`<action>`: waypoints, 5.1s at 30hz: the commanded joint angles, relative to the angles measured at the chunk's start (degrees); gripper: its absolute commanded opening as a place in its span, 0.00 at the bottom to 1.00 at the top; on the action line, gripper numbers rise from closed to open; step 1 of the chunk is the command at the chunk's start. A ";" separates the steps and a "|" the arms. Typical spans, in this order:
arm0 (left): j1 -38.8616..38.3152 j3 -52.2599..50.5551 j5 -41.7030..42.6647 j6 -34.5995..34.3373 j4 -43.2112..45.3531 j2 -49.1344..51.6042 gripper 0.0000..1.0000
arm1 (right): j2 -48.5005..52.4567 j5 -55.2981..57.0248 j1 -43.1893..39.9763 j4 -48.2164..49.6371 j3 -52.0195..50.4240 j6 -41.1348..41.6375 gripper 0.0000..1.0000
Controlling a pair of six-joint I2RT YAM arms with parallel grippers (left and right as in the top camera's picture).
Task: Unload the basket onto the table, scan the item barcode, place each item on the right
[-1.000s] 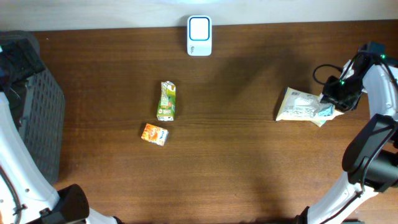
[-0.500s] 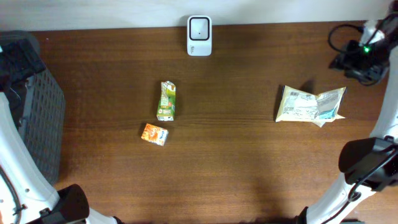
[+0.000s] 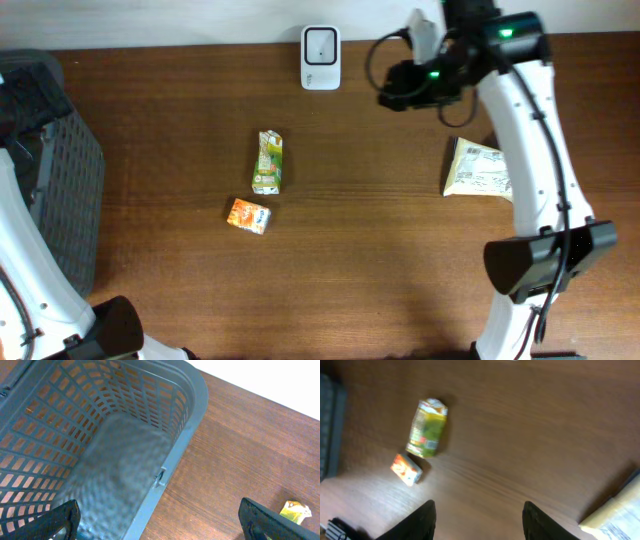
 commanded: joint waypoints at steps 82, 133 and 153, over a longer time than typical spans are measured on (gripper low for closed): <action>0.17 0.52 -0.02 0.87 0.09 0.17 0.99 | 32.37 13.60 26.80 14.34 0.22 15.34 0.13; 0.17 0.52 -0.02 0.87 0.11 0.17 0.99 | 28.70 7.08 21.92 8.17 5.79 -5.79 0.50; 0.17 0.52 0.00 0.87 0.11 0.17 0.99 | 29.20 79.34 33.29 2.12 3.32 15.21 0.04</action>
